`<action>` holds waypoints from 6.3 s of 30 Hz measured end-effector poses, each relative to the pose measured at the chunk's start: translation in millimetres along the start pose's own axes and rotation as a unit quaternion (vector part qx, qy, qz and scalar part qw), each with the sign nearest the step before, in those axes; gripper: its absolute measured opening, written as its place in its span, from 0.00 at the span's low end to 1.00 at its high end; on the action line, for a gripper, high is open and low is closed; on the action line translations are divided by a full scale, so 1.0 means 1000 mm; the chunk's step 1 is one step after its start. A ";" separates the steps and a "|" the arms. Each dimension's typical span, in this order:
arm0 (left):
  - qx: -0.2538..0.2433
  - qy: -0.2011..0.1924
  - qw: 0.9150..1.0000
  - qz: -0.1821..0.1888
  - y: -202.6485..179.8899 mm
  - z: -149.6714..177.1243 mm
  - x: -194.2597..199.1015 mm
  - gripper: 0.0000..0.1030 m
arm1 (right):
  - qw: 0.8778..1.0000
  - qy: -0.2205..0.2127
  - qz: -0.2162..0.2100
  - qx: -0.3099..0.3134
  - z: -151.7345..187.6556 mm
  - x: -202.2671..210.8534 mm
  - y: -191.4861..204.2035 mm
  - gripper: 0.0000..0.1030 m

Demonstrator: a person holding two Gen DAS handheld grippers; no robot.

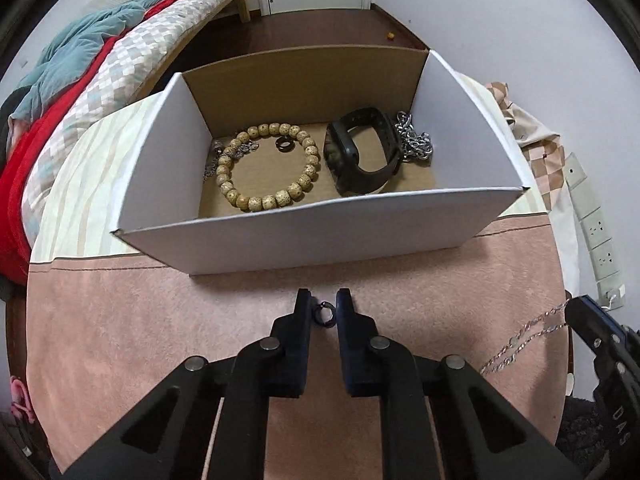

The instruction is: Organize jewelry

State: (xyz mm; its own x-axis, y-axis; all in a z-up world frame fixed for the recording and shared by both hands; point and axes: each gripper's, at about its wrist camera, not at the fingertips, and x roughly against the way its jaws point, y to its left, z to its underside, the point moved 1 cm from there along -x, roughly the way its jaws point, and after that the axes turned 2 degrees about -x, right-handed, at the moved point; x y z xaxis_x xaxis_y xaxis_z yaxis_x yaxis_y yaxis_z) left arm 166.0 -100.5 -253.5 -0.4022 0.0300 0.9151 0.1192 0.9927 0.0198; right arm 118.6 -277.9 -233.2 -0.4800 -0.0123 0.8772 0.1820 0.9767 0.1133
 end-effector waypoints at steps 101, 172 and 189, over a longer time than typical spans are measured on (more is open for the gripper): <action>0.082 -0.099 0.990 -0.065 0.097 -0.013 0.207 1.00 | 0.994 -0.041 0.012 0.103 -0.069 0.150 0.091 0.98; 0.065 -0.074 0.994 -0.040 0.085 -0.045 0.274 1.00 | 0.990 -0.074 0.051 0.104 -0.106 0.259 0.098 1.00; 0.072 -0.076 0.993 -0.050 0.083 -0.049 0.278 1.00 | 0.990 -0.075 0.051 0.109 -0.107 0.263 0.101 1.00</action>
State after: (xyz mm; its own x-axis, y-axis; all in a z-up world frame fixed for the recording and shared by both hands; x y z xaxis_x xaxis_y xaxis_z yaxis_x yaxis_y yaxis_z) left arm 108.4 -15.3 22.1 -0.5392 -0.0628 0.8398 -0.0545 0.9977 0.0396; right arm 103.1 -205.0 58.8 -0.5937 0.1044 0.7979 0.0549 0.9945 -0.0893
